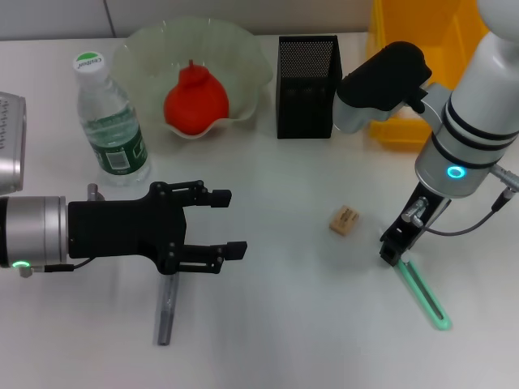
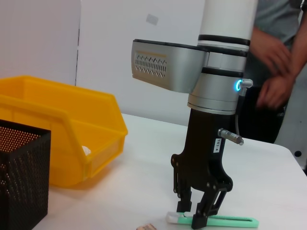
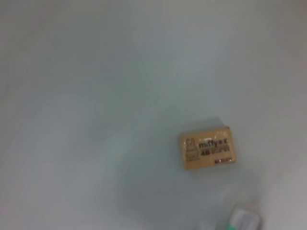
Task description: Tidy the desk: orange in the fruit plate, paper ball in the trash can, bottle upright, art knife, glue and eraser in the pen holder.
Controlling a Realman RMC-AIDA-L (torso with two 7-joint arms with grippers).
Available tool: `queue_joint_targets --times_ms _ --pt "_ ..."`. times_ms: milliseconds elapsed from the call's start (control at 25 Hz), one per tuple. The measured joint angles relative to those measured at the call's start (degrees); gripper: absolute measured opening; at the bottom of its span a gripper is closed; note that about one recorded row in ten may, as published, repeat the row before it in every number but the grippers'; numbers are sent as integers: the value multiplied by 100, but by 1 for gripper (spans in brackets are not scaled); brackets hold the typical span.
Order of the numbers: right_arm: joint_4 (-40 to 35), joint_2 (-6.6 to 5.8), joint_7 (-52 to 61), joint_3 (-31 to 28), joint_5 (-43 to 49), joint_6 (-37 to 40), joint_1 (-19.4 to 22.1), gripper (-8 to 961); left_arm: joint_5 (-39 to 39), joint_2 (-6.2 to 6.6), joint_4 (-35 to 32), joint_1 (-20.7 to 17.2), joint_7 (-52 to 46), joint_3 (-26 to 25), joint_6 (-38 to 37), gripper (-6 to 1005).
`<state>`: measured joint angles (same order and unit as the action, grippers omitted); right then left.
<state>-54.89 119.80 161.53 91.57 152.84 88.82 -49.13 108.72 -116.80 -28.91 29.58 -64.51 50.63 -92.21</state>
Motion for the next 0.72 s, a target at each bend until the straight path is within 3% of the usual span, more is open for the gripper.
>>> queue_joint_targets --times_ms 80,720 --pt "30 -5 1 1 9 1 -2 358 0 0 0 3 0 0 3 799" --pt "50 -10 -14 1 28 -35 18 246 0 0 0 39 0 0 41 799"
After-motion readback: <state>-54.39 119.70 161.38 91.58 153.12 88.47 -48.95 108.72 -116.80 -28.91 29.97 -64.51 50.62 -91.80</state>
